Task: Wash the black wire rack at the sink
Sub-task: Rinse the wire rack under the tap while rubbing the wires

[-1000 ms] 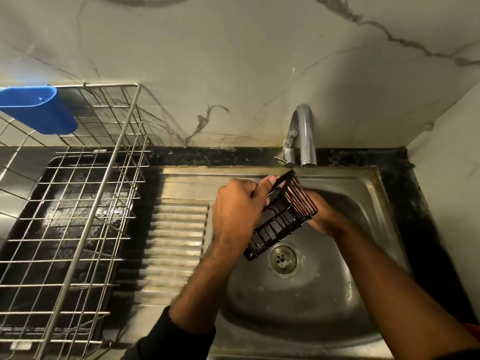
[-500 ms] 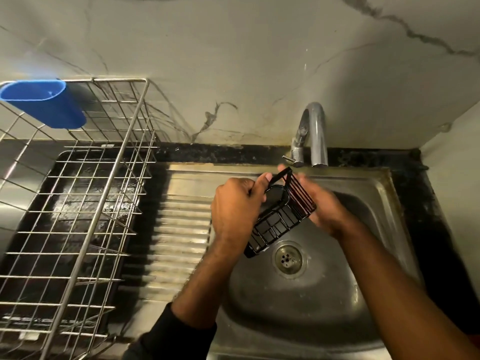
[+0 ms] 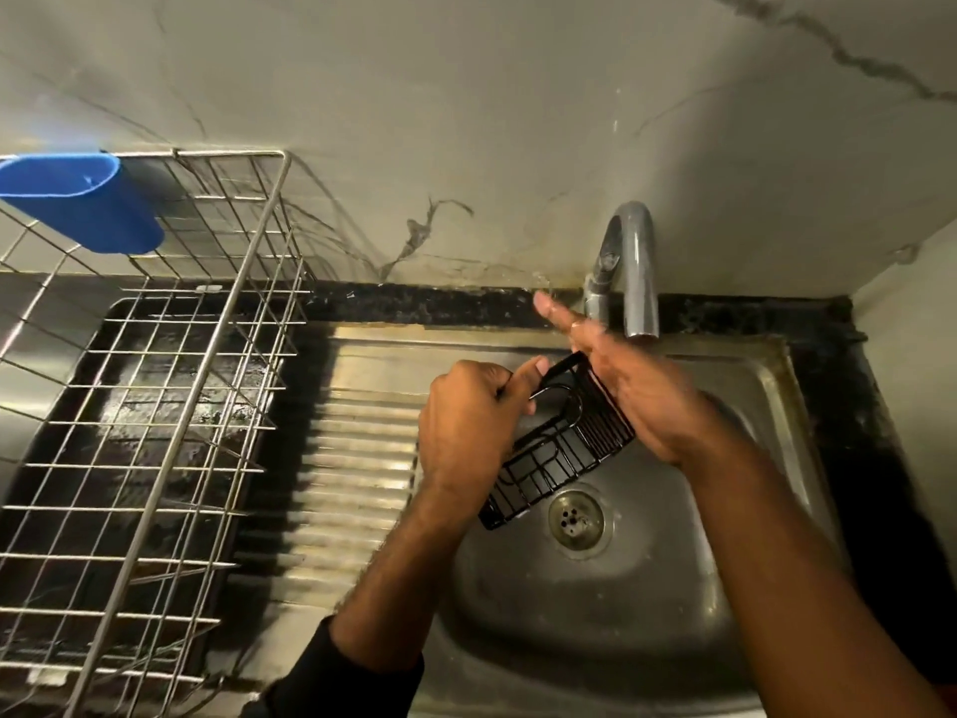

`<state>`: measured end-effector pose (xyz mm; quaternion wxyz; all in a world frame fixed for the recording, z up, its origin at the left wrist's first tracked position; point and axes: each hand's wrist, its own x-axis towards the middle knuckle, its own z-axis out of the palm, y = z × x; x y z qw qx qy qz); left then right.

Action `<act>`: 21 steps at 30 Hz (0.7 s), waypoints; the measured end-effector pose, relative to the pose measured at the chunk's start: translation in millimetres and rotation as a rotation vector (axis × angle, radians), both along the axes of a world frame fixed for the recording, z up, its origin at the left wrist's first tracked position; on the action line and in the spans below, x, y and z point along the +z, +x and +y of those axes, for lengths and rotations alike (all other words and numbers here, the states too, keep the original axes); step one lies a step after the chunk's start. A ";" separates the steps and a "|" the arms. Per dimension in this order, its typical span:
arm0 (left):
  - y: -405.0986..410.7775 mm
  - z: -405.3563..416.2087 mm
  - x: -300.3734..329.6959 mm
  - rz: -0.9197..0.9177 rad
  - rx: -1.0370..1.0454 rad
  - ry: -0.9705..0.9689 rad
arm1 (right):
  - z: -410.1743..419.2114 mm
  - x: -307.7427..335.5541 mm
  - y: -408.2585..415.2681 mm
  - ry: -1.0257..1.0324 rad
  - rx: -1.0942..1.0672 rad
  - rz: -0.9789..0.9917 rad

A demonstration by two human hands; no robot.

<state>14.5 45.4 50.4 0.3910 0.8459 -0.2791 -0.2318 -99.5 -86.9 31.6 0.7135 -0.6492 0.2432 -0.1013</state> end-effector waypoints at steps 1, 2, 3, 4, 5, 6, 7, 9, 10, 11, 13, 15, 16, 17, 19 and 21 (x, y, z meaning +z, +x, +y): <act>-1.2 -0.9 0.1 0.021 0.000 -0.003 | -1.6 -5.6 0.3 -0.009 -0.020 0.010; -2.1 -1.6 0.3 0.041 0.000 0.000 | -2.1 -13.9 0.5 0.006 -0.054 0.046; -2.5 -2.0 0.2 0.049 -0.005 0.007 | -1.3 -22.4 1.0 0.054 -0.081 0.106; -3.6 -2.3 0.5 0.045 -0.014 0.017 | -0.6 -31.4 0.3 0.097 -0.102 0.176; -4.7 -2.5 0.0 0.037 -0.023 0.019 | -0.4 -40.5 -2.2 0.130 -0.116 0.230; -5.2 -2.3 -0.3 0.035 -0.026 0.013 | -0.2 -45.2 -3.3 0.144 -0.134 0.245; -5.5 -1.7 -0.6 0.044 -0.025 0.004 | -1.9 -45.7 -2.0 0.156 -0.149 0.204; -3.9 -1.4 -2.6 0.069 -0.019 -0.010 | -8.1 -38.7 3.4 0.174 -0.114 0.011; -3.1 -2.0 -3.8 0.079 -0.010 -0.018 | -10.8 -35.3 6.1 0.158 -0.086 -0.041; -2.6 -2.6 -4.8 0.094 0.002 -0.027 | -12.3 -33.5 8.7 0.130 -0.063 -0.039; -3.4 -4.3 -5.4 0.124 0.016 -0.039 | -13.9 -41.8 9.6 0.113 -0.094 0.089; -7.7 -4.2 -6.5 0.132 0.002 -0.025 | -15.5 -57.5 6.2 0.096 -0.161 0.230; -9.9 -3.8 -7.1 0.119 -0.011 -0.013 | -14.0 -61.5 1.8 0.089 -0.157 0.268; -10.6 -3.0 -8.1 0.103 -0.020 -0.006 | -11.8 -60.2 -1.9 0.093 -0.141 0.277; -7.5 -2.0 -10.7 0.090 -0.008 -0.008 | -8.4 -46.9 -0.2 0.089 -0.115 0.136; -1.5 -2.9 -15.3 0.110 0.018 -0.033 | -2.7 -32.8 -2.6 0.075 -0.094 -0.046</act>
